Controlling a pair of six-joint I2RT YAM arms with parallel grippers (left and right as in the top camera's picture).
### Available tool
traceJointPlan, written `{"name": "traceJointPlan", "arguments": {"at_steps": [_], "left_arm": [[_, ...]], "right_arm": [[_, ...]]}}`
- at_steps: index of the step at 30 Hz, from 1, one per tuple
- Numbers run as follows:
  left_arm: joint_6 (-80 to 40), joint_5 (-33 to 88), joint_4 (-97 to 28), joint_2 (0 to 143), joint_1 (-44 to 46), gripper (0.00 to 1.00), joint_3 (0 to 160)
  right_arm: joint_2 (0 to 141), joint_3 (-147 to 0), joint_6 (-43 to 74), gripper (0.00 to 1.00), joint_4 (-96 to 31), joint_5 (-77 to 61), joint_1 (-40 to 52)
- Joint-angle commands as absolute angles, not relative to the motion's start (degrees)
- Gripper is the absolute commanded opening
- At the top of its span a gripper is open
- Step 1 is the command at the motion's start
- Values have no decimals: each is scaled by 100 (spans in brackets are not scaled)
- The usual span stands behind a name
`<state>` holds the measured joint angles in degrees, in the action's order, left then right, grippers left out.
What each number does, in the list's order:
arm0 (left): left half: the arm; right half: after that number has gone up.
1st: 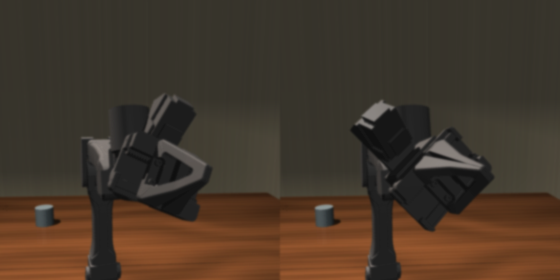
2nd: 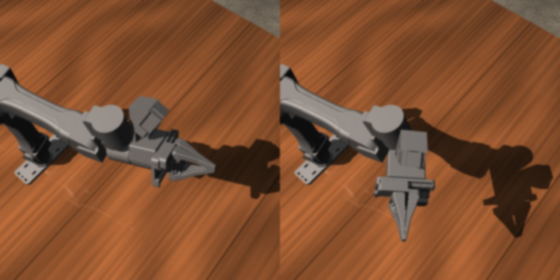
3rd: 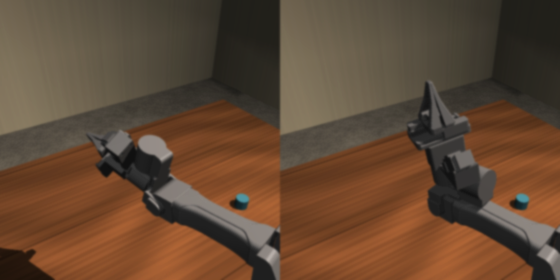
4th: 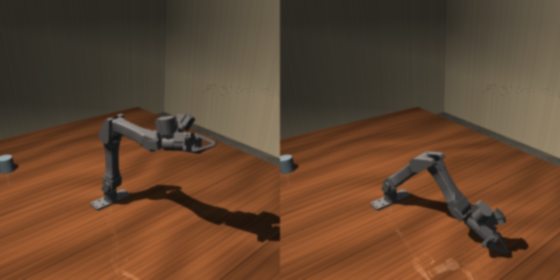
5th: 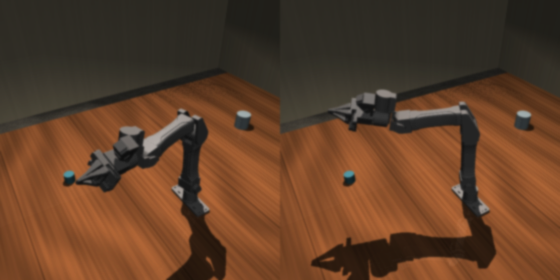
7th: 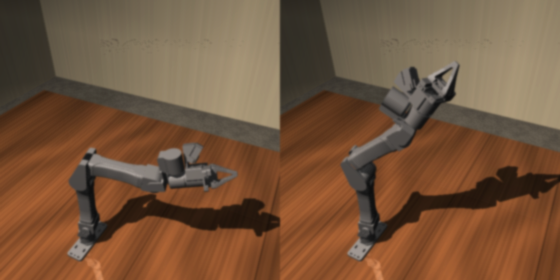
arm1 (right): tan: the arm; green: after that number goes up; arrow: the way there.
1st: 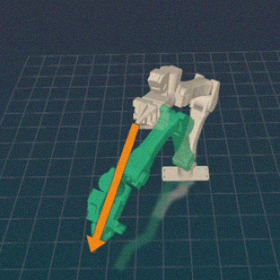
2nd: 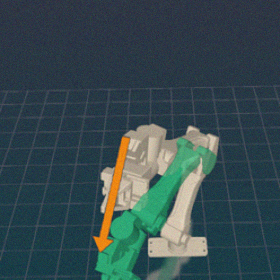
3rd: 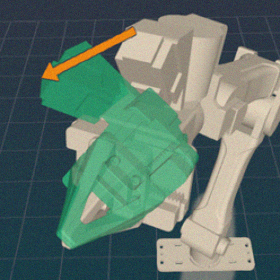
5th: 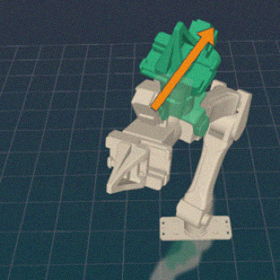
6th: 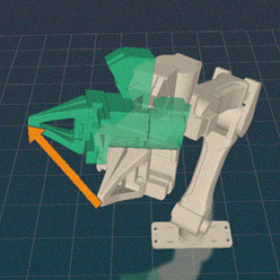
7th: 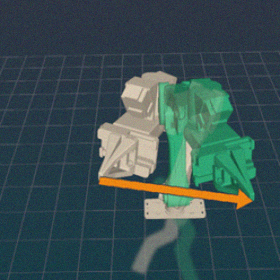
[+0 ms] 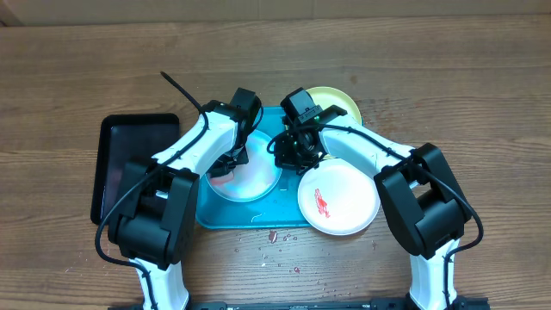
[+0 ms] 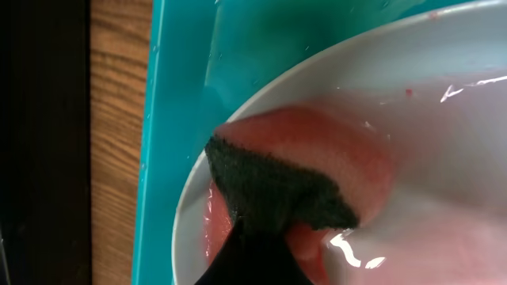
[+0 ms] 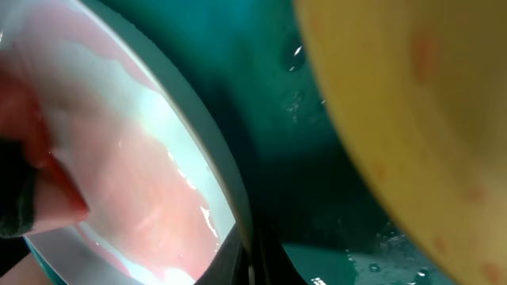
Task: Clean dirty plates on tray and stack at the side
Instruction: 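Scrub the light-blue plate with the sponge while right gripper holds rim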
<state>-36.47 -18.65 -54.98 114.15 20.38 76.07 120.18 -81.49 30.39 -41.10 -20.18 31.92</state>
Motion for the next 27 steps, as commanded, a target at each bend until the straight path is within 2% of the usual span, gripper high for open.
{"name": "traceJointPlan", "arguments": {"at_steps": [1,8,12,16,23,27], "left_arm": [[-3253,-1564,-5535,11618,1953,4,7588],[242,1258,-4748,11620,2005,4,7588],[893,1463,-4779,11620,2047,4,7585],[663,1288,-5028,11620,2023,4,7575],[-1669,-362,-5229,11620,2018,4,7408],[-2248,-908,-5227,11620,2080,4,7279]], "right_arm": [[12055,-8149,2998,4,-4123,-1935,3138],[12055,-8149,3000,4,-4101,-1940,3138],[12055,-8149,3000,4,-4106,-1973,3135],[12055,-8149,2998,4,-4104,-2069,3087],[12057,-8143,3002,4,-4104,-2134,3013],[12057,-8138,3000,4,-4104,-2132,3013]]}}
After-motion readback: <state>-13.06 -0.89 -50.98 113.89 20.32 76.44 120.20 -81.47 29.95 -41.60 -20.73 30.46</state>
